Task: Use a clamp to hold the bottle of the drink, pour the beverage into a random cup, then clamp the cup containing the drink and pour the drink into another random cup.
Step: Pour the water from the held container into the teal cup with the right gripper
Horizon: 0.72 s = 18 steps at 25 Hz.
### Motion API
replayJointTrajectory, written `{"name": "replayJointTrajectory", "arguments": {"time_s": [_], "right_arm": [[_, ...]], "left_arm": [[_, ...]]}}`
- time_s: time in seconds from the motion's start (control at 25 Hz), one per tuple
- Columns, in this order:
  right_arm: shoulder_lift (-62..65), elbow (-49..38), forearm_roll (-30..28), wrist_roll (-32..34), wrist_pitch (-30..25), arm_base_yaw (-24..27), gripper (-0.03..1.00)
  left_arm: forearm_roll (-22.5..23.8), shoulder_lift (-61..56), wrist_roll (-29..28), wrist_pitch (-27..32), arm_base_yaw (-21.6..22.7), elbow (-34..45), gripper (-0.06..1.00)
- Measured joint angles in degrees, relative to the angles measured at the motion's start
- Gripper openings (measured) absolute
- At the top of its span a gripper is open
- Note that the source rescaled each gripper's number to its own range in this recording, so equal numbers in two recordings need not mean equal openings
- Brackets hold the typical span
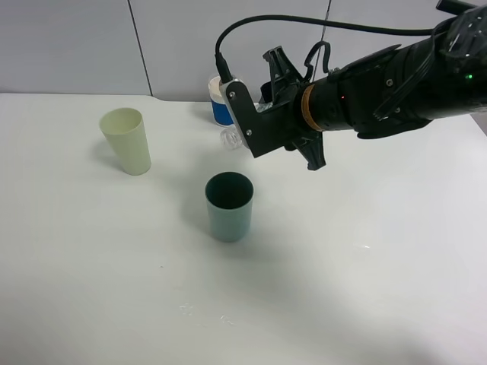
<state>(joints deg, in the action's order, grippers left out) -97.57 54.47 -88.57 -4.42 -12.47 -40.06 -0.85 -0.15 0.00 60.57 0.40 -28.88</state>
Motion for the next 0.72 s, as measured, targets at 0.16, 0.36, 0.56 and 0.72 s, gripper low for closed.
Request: {"name": "replayJointTrajectory", "arguments": {"time_s": [0.16,0.36,0.56,0.72], "right_arm": [[0.0,0.0,0.0,-2.7,-0.1,0.0,0.01],[0.0,0.0,0.0,-3.9,-0.1,0.0,0.01],[0.0,0.0,0.0,-4.9,-0.1,0.0,0.01],[0.0,0.0,-0.1,-5.6,0.7,0.0,0.01]], "left_arm": [[0.0,0.0,0.3,0.0,0.0,0.0,1.0],[0.0,0.0,0.3,0.0,0.0,0.0,1.0],[0.0,0.0,0.0,0.0,0.0,0.0,1.0],[0.0,0.0,0.0,0.0,0.0,0.0,1.0]]}}
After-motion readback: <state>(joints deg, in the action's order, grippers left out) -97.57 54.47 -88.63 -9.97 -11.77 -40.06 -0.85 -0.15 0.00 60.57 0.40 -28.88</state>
